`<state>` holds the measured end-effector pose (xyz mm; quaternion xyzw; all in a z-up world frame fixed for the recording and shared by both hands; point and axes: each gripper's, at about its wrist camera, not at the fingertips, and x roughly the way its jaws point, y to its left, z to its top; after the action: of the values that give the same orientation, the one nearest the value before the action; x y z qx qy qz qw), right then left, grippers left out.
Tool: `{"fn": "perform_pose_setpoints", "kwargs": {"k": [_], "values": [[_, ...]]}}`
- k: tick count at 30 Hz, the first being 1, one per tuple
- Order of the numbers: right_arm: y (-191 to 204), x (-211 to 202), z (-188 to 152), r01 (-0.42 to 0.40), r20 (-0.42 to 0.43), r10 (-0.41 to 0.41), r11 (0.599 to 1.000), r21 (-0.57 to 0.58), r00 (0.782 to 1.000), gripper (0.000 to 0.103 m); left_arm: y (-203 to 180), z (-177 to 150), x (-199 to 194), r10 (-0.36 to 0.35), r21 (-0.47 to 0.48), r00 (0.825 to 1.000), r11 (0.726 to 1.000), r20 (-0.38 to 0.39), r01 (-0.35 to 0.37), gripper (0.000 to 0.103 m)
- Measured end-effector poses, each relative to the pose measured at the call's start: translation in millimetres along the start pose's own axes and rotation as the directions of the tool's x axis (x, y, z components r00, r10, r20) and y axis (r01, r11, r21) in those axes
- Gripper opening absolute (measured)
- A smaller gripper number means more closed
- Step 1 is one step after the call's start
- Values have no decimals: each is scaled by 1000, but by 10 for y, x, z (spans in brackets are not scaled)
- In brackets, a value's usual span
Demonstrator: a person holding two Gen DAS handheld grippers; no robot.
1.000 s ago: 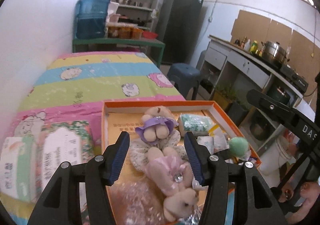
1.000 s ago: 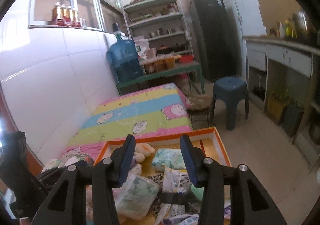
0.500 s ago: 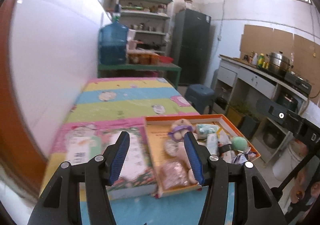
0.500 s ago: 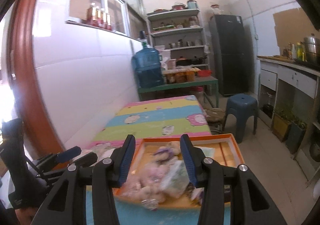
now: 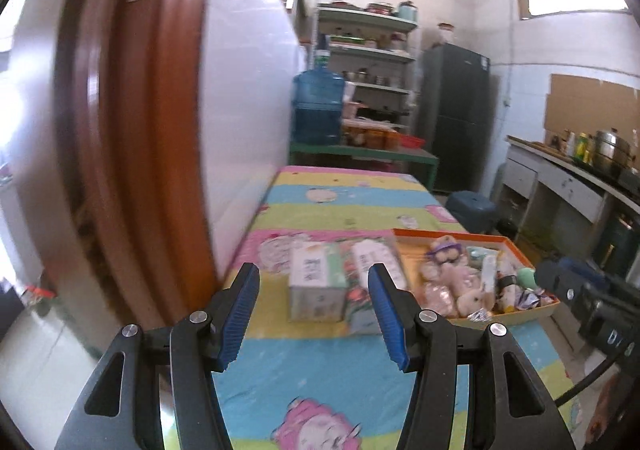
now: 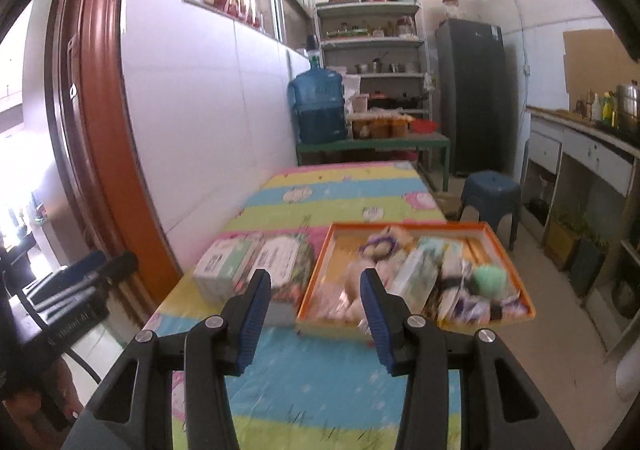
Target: Organize soft objects
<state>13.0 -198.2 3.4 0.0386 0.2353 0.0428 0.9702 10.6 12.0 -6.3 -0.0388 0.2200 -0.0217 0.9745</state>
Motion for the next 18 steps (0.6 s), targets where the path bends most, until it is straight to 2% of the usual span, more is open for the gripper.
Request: {"fn": "perform_pose_setpoints", "kwargs": {"k": [5,11,18], "values": [[118,-49,-157,34,-29,-34,999,-14,999,47,116,-98,-182,69,-12,998,998,-1,-69,58],[136,-109,-243,87,-41,-87,996,2,995,47,65,-189,-280,83,3,996,997,-13,-83,58],[183,-142,-262,126,-38,-127,992,-20,991,47,-52,-210,-262,51,8,998,999,-45,-51,58]]}}
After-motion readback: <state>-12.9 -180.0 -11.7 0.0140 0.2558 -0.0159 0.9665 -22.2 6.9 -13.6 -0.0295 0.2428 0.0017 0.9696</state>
